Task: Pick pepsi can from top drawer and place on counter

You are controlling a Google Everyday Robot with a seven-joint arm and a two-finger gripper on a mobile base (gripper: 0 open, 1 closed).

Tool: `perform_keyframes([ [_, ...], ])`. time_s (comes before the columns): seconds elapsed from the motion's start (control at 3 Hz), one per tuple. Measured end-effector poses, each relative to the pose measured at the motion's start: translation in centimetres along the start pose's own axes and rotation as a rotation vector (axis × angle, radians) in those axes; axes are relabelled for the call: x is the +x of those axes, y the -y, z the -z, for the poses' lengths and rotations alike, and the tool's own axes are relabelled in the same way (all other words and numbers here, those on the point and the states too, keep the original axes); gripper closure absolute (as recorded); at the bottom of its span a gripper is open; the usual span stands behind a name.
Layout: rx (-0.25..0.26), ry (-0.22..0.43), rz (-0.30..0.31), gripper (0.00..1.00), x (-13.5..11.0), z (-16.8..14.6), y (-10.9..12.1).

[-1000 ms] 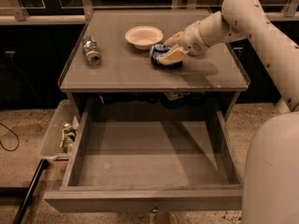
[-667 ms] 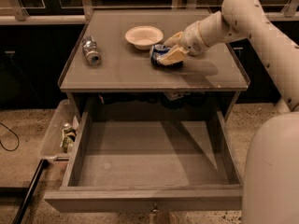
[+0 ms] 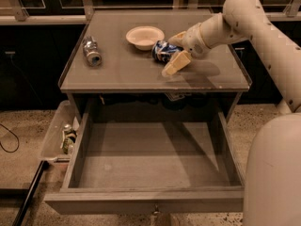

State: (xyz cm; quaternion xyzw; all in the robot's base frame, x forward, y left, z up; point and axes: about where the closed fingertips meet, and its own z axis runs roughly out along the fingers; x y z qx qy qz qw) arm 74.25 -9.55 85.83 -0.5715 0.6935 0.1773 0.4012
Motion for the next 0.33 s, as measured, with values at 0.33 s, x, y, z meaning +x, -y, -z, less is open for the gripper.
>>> perform_keyframes([
  [0.33,0.000,0.000,0.000,0.00,0.00,0.00,0.00],
])
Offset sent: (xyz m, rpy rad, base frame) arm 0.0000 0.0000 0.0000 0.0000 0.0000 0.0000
